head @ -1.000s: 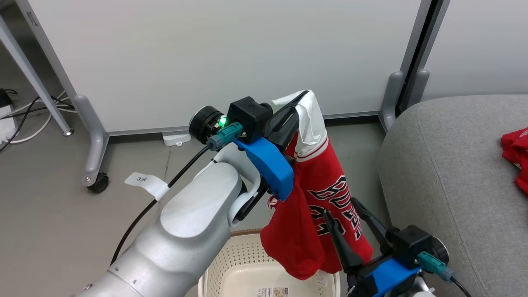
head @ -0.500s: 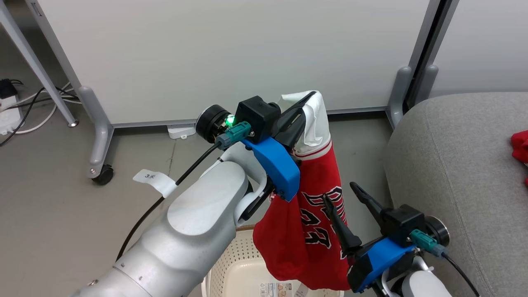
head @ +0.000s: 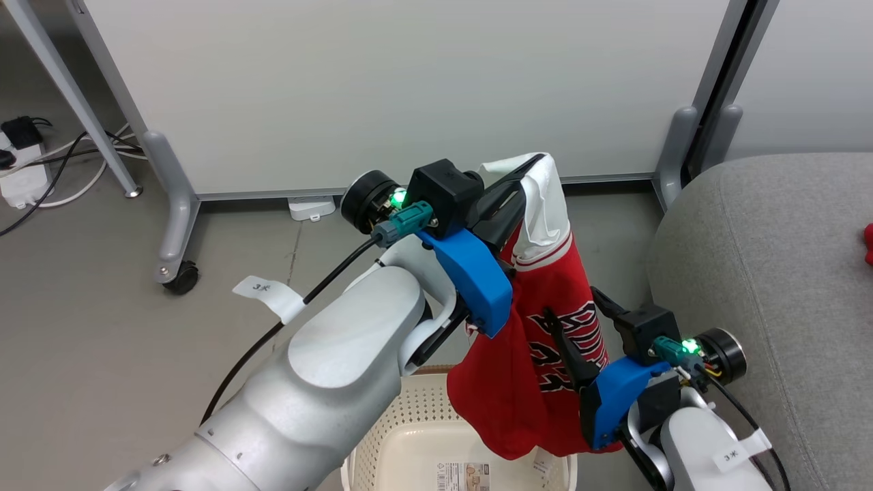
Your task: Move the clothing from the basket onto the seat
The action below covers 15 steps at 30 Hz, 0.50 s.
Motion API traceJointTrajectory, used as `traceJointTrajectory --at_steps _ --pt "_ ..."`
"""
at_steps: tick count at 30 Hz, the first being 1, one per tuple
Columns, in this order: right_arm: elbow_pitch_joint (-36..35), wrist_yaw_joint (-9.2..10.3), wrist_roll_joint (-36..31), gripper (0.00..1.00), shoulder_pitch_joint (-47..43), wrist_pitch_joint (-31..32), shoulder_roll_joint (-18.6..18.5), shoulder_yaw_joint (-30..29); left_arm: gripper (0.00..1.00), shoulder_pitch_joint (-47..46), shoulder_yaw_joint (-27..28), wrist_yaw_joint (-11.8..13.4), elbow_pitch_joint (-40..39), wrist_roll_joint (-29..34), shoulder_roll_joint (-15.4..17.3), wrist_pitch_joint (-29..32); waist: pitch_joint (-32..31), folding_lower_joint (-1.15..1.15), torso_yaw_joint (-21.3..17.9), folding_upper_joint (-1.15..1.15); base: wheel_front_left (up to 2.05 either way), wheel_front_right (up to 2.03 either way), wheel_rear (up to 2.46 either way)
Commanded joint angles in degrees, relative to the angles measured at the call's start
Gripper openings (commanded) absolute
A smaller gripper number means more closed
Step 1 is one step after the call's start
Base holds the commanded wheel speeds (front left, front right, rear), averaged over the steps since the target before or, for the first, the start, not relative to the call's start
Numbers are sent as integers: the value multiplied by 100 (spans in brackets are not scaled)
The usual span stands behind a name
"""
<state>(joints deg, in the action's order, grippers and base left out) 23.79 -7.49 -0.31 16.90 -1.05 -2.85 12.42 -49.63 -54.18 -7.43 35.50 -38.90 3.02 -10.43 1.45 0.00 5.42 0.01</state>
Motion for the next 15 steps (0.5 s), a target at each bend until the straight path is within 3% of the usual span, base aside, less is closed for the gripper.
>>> traceJointTrajectory --at_steps 1,6,14,15 --pt "118 -1 -34 100 173 -18 -7 -38 0 -129 -14 3 -32 -48 0 -24 13 0 23 -1 0 0 0" --pt "850 -1 0 100 624 -92 -6 213 0 -168 -143 1 -99 -125 -5 -39 54 0 80 -1 0 0 0" --pt "1966 -1 616 98 1268 -380 -8 898 0 -245 -297 -1 -118 -255 -8 -80 67 0 108 -1 0 0 0" --pt "2057 -1 717 45 1322 -423 -8 942 0 -248 -311 -1 -110 -279 -10 -87 58 0 106 -1 0 0 0"
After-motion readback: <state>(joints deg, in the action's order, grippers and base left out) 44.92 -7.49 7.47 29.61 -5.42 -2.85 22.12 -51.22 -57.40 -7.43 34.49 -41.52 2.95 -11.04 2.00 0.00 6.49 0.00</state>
